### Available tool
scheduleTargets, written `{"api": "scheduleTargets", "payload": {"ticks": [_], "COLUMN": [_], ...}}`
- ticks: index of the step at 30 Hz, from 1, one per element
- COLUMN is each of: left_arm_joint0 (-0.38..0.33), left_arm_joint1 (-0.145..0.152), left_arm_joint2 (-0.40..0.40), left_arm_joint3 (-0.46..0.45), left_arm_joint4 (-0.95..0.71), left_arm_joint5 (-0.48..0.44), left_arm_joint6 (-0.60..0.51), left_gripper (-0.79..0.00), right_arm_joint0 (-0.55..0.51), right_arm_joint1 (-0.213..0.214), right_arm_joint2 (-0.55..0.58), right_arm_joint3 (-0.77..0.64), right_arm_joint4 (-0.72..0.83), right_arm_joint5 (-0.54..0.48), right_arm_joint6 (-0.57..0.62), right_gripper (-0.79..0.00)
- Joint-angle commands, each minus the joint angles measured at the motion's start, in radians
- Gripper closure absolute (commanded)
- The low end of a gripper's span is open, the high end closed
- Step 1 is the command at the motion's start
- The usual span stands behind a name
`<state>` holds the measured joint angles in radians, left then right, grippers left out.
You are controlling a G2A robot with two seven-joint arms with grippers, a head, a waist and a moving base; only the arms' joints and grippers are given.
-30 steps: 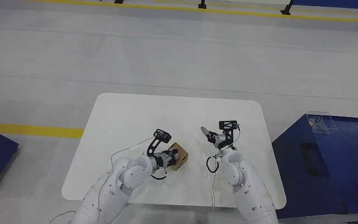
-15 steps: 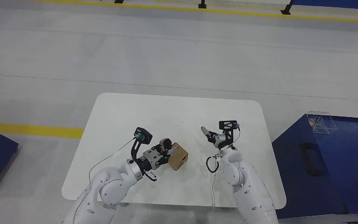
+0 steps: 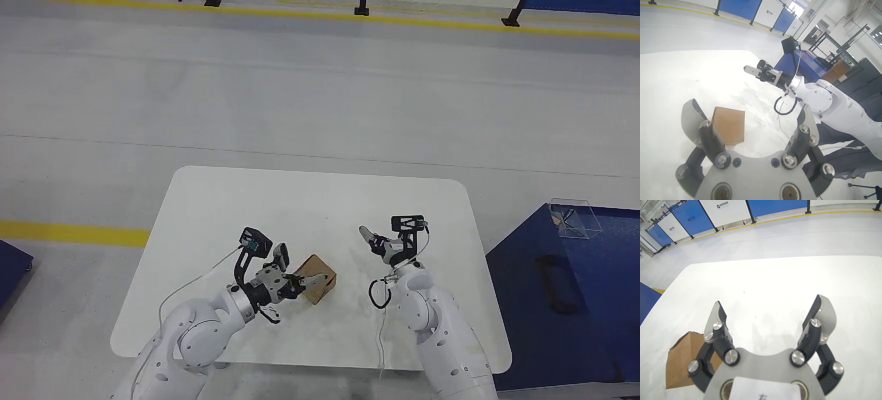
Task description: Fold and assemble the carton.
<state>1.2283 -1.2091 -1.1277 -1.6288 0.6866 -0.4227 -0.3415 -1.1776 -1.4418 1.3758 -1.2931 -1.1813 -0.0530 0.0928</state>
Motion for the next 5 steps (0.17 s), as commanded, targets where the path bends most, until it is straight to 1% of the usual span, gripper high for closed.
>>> {"api": "scheduleTargets", "payload": {"ticks": [1, 5], "left_arm_joint0": [0.000, 0.000], "left_arm_joint1": [0.000, 0.000], "left_arm_joint2": [0.000, 0.000], "left_arm_joint3": [0.000, 0.000], "left_arm_joint4": [0.000, 0.000], "left_arm_joint5": [0.000, 0.000], "left_arm_joint6": [0.000, 0.000], "left_gripper": [-0.784, -0.784], "right_arm_joint0": [0.000, 0.000], "right_arm_joint1": [0.000, 0.000], "right_arm_joint2": [0.000, 0.000], "right_arm_joint3": [0.000, 0.000], "right_arm_joint4": [0.000, 0.000], "right_arm_joint5": [0.000, 0.000], "right_arm_joint6": [0.000, 0.000], "right_gripper": [-0.784, -0.784]}}
